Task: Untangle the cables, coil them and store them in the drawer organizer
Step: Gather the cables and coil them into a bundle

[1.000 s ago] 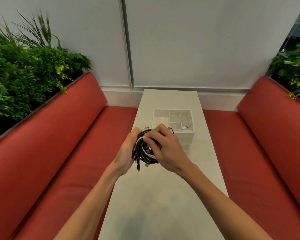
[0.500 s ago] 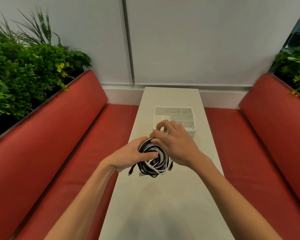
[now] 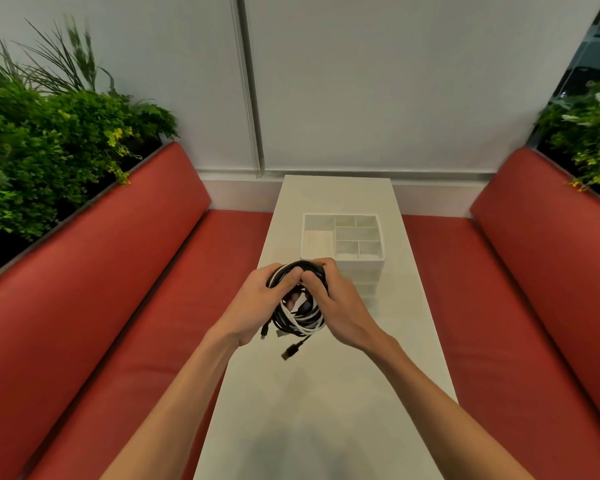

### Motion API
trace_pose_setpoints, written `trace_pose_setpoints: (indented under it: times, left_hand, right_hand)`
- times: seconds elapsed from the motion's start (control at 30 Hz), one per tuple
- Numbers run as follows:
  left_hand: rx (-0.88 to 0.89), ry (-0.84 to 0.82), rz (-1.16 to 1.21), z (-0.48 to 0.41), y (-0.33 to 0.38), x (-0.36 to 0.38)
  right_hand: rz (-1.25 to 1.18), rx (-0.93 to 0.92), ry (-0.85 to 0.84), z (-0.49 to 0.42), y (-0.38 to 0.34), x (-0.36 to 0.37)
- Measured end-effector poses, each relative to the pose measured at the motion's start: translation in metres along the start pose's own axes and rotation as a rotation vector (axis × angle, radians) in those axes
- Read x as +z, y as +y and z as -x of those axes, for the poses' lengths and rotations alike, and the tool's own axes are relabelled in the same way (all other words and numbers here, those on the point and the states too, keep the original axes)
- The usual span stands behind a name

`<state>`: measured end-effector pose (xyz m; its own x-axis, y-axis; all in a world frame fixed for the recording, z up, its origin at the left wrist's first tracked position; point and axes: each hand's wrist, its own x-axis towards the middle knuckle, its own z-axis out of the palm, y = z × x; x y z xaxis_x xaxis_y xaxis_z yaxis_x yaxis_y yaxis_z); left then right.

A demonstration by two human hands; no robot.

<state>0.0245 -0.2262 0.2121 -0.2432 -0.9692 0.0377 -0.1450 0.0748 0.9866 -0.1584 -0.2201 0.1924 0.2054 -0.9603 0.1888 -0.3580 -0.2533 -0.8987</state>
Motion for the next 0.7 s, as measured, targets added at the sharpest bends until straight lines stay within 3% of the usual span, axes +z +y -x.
trace_pose_setpoints:
  times: [0.2, 0.47, 0.7]
  left_hand:
    - [-0.015, 0.176, 0.002, 0.006, -0.004, 0.014]
    - [0.077, 0.084, -0.161, 0.016, -0.009, 0.019]
    - [0.109, 0.221, -0.082, 0.018, -0.013, 0.031]
  right_hand:
    - [0.055, 0.041, 0.06, -0.001, -0.001, 0.006]
    - [0.176, 0.059, 0.081, 0.006, -0.001, 0.002]
    - [-0.112, 0.119, 0.117, 0.009, 0.005, 0.003]
